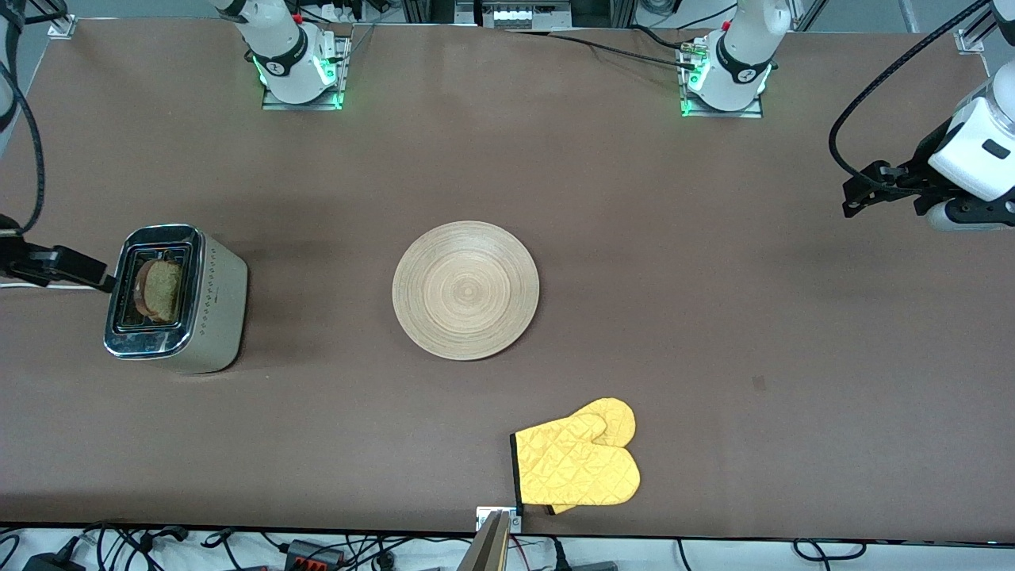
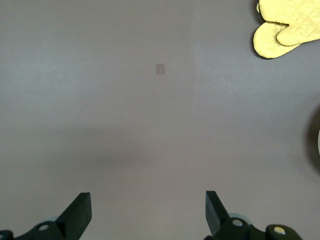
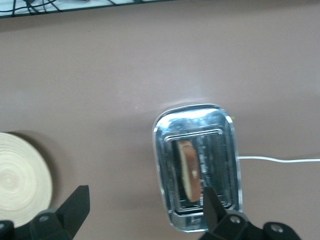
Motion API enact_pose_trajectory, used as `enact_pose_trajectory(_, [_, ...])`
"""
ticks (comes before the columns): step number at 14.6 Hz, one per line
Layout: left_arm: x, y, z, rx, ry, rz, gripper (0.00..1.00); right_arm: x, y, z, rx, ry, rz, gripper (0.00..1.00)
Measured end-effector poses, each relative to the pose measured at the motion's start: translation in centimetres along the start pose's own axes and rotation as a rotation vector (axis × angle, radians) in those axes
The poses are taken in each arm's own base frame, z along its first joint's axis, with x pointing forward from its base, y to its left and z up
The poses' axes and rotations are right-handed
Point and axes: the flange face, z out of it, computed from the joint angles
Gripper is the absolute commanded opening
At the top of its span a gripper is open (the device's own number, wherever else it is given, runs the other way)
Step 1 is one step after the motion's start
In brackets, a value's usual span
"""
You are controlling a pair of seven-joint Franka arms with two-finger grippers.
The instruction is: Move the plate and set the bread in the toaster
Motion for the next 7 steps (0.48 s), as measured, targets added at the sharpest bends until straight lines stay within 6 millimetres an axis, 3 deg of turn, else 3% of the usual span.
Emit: enact_pose_trajectory(7, [0.0,0.1,-0.1,0.000,0.002,0.001,1.00,-1.4,-0.7,-0.5,-0.021,-0.006,-0.051,1.00])
